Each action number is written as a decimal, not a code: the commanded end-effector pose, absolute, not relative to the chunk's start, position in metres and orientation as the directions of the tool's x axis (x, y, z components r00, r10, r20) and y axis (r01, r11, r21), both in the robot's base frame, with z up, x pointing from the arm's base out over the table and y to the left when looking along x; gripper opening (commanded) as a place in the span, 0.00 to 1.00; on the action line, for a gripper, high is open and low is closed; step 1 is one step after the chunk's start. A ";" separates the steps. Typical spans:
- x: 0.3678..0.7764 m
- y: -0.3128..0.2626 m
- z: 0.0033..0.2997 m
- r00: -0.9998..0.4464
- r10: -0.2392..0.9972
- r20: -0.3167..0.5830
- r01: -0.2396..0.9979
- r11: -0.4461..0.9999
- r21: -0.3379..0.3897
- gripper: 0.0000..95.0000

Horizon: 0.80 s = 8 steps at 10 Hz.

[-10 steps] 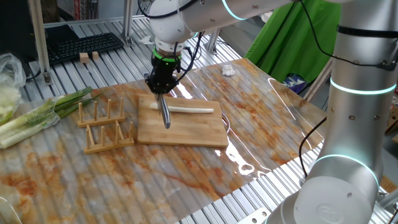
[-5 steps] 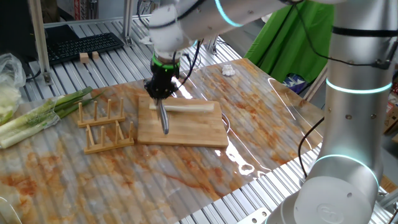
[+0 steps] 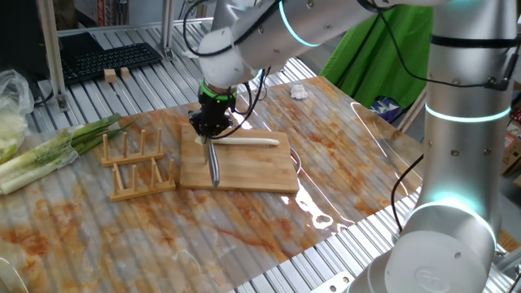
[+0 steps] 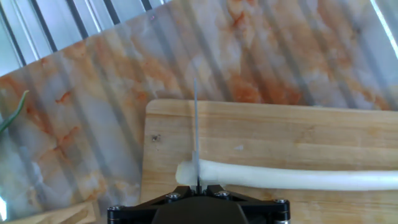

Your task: Chop the scallions

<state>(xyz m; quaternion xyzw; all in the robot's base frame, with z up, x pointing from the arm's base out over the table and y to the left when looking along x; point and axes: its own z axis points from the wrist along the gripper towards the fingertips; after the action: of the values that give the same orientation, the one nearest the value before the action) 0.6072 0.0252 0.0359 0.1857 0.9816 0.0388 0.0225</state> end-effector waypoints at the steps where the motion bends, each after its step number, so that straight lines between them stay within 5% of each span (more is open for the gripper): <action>1: 0.608 0.026 0.015 -0.928 0.369 -0.048 0.365 0.928 0.071 0.00; 8: 0.608 0.027 0.015 -0.924 0.381 -0.036 0.377 0.923 0.073 0.00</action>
<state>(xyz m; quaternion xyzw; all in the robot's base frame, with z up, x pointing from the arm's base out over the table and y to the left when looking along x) 0.6048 0.0262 0.0361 0.1927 0.9803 0.0306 0.0312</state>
